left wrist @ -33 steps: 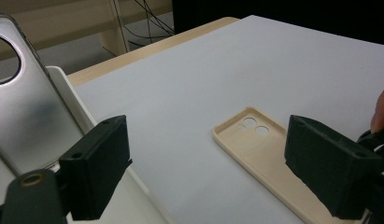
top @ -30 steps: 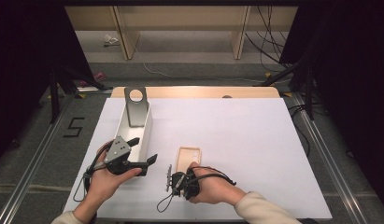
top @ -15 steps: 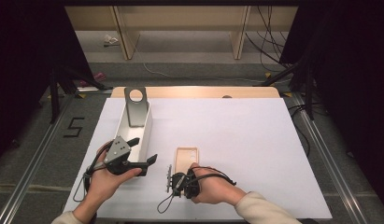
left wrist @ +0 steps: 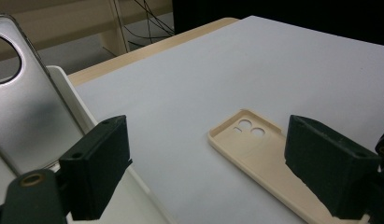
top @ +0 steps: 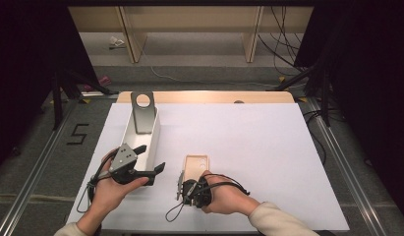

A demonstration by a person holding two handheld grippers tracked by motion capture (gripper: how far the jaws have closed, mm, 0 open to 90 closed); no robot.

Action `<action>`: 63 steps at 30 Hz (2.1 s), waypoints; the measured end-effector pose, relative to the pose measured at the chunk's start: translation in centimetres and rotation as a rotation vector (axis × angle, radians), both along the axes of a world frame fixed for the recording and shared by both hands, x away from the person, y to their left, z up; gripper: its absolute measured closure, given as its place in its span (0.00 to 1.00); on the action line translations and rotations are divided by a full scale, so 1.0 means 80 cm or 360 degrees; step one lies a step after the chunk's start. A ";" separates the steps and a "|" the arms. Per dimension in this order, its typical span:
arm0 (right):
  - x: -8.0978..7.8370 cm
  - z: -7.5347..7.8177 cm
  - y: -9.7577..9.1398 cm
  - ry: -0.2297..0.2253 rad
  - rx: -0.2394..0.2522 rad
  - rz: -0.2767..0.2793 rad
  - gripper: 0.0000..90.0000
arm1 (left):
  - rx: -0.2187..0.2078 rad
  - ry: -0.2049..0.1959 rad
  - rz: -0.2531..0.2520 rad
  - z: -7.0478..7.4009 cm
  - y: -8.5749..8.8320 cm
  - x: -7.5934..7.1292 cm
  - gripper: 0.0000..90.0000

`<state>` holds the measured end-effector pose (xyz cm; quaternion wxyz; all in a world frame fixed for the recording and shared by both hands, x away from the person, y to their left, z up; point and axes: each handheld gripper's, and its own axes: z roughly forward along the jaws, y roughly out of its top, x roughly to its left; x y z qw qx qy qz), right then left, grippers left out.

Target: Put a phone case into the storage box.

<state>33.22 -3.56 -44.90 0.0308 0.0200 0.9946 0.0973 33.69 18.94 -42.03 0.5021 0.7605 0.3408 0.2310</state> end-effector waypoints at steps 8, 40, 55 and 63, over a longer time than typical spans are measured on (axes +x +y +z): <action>0.011 0.022 -0.025 0.0040 0.0194 -0.0076 0.98 | -0.0004 0.0001 0.0005 0.000 0.000 0.000 0.16; 0.023 0.064 -0.113 -0.0089 0.0693 -0.0153 0.98 | -0.0025 0.0013 0.0003 0.000 -0.003 0.001 0.16; 0.017 0.060 -0.150 -0.0109 0.0716 -0.0204 0.98 | -0.0074 0.0040 -0.0051 0.011 -0.023 0.013 0.17; 0.011 0.059 -0.157 -0.0117 0.0732 -0.0201 0.98 | -0.0077 0.0048 -0.0100 0.019 -0.042 0.021 0.17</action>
